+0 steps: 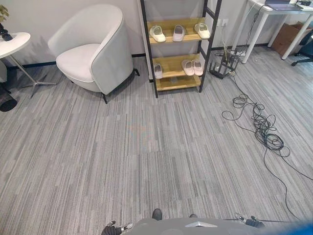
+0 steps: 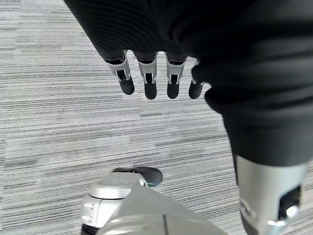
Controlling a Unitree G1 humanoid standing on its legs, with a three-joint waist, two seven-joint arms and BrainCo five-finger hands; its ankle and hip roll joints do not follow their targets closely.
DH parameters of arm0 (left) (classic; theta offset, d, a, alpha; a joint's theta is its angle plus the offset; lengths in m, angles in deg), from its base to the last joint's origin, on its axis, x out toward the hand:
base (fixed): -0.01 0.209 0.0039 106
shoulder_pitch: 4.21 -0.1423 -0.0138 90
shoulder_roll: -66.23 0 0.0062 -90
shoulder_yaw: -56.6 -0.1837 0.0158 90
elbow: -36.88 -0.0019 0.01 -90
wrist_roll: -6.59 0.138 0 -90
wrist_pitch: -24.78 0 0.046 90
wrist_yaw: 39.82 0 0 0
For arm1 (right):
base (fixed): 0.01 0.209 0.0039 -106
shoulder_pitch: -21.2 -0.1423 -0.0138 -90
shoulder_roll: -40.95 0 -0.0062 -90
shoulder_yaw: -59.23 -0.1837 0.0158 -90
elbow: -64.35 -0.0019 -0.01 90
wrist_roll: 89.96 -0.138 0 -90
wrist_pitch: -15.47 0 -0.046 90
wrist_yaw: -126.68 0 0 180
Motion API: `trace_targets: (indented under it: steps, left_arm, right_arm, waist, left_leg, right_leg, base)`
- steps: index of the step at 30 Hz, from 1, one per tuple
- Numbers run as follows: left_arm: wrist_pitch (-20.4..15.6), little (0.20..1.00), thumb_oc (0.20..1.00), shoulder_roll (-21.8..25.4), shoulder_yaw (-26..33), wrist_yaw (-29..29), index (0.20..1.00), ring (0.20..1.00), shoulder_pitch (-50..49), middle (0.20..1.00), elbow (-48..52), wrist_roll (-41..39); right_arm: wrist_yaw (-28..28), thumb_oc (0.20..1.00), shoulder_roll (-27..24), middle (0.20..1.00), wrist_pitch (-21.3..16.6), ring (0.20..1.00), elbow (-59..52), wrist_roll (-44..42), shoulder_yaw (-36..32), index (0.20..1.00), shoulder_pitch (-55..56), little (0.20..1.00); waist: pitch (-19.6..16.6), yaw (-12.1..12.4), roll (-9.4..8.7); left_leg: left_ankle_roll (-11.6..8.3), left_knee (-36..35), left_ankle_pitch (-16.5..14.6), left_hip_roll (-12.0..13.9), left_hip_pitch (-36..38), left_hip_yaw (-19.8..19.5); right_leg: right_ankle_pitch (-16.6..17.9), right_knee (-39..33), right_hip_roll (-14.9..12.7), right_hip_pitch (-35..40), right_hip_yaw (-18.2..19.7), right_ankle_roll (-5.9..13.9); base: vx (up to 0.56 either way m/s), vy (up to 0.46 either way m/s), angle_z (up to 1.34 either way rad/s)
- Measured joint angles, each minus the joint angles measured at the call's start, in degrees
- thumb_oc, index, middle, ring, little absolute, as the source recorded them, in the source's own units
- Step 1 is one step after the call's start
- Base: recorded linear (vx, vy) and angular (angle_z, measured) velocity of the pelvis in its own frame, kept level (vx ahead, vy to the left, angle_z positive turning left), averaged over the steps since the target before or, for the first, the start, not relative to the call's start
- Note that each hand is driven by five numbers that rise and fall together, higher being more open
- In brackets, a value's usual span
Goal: Arrange the slippers neatly on the shoe rack.
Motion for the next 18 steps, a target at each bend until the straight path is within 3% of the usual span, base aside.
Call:
trace_targets:
  steps: [10,18]
  left_arm:
    - [-0.03,1.000,1.000,0.36,-3.82,0.17,1.000,1.000,0.98,1.000,-0.09,2.14]
    - [-0.03,1.000,1.000,0.50,-3.82,0.16,1.000,1.000,0.90,1.000,-0.08,2.37]
  right_arm:
    - [0.10,1.000,-0.26,1.000,1.06,1.000,-0.01,2.38,2.27,1.000,-0.17,1.000]
    - [0.06,1.000,-0.39,1.000,1.22,1.000,0.00,4.14,2.34,1.000,-0.75,1.000]
  waist:
    - [-1.42,0.15,-1.23]
    - [-1.13,0.25,-0.93]
  left_leg:
    - [0.14,1.54,-1.03,0.34,-0.83,0.10]
    - [-0.18,1.85,-1.24,0.56,-1.36,0.00]
  right_leg:
    - [-2.24,3.84,-0.11,-1.78,0.07,-0.59]
    - [-2.43,3.85,0.14,-2.01,-0.03,-0.75]
  base:
    - [0.00,0.000,0.00]
    - [0.01,-0.016,0.00]
